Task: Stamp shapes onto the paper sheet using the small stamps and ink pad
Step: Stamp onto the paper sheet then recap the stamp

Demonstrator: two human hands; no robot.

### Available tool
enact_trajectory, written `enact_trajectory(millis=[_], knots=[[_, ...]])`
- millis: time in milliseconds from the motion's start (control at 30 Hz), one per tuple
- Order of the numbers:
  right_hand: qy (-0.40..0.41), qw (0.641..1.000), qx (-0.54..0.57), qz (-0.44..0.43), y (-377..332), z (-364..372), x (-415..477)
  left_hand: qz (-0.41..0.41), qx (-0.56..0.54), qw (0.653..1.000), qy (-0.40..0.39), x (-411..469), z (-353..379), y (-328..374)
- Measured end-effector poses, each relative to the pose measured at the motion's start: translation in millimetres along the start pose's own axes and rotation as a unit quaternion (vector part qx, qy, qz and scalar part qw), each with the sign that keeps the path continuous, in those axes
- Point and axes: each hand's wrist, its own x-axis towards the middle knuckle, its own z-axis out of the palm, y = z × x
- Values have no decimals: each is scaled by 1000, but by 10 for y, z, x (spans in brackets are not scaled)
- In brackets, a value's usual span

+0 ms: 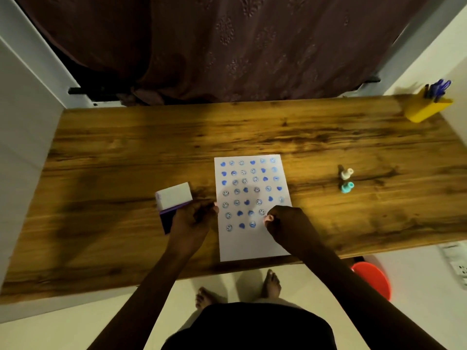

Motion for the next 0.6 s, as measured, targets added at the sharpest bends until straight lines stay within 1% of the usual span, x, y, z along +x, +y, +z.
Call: enact_trajectory(millis=[100,200,333,467,600], knots=[[-15,999,-33,-16,-17,36,9,10,12,1000,-1,-1,10,-3],[-38,998,-53,-10,-49,55,-12,29,33,999,-4,-2,8,-17],[-63,996,-67,12,-117,89,-57,19,41,999,4,-11,8,-21],[-105,988,-111,20,-185,107,-56,14,41,999,10,-5,30,-37],[-105,987,-121,31,-243,96,-49,0,38,999,5,5,78,-12]])
